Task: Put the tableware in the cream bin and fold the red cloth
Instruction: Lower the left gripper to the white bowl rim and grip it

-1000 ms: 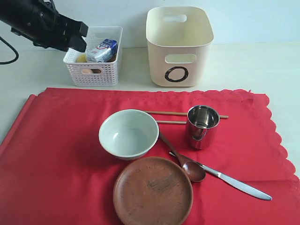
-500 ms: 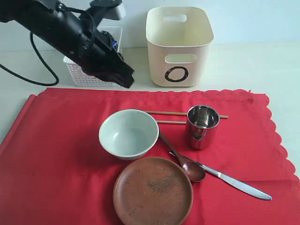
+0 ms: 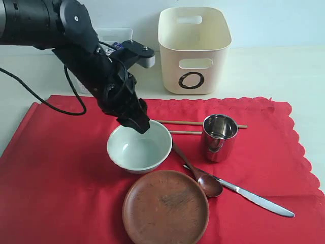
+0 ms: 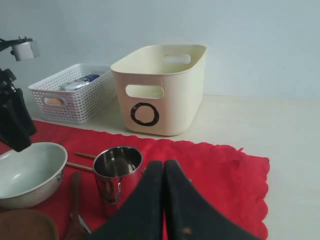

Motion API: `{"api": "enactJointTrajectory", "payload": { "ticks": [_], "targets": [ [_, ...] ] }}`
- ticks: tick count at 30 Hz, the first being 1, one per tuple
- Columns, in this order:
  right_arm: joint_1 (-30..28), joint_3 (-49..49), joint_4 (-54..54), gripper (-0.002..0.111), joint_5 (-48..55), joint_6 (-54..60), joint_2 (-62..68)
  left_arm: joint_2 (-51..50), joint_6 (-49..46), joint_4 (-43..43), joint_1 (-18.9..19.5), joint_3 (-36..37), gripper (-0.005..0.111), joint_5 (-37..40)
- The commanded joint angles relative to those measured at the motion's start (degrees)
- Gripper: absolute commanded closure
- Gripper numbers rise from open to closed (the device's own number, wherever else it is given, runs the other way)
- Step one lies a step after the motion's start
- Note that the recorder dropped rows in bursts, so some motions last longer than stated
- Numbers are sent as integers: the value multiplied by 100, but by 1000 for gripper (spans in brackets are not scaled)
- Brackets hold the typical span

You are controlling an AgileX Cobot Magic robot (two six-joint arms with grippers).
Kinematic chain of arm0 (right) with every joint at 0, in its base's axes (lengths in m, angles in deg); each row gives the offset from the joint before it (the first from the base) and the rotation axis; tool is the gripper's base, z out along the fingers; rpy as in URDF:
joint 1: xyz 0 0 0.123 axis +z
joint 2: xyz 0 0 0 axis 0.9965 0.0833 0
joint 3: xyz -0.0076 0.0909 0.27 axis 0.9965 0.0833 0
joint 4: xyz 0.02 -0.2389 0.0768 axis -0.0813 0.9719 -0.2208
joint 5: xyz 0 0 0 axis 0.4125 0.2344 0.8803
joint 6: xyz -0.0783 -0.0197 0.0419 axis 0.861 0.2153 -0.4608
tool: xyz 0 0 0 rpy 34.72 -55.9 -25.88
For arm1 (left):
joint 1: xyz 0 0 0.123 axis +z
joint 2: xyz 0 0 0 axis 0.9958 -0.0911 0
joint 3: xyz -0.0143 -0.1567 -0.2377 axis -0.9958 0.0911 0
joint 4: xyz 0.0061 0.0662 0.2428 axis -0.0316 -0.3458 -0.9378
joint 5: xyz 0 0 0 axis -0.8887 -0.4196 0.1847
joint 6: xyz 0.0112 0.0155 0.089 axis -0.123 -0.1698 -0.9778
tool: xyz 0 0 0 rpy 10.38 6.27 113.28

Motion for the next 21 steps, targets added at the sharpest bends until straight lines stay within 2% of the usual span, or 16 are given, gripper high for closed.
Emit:
{"api": "enactJointTrajectory", "payload": {
  "ticks": [1,12,21],
  "targets": [
    [10,30,-7,108,-25,6,-22,-141,438,-668,-18,15,45,-112],
    [10,30,-7,108,-25,6,-22,-847,438,-685,-18,15,45,-148],
    [10,30,-7,108,-25,6,-22,-907,452,-687,-18,15,45,-148]
  ]
}}
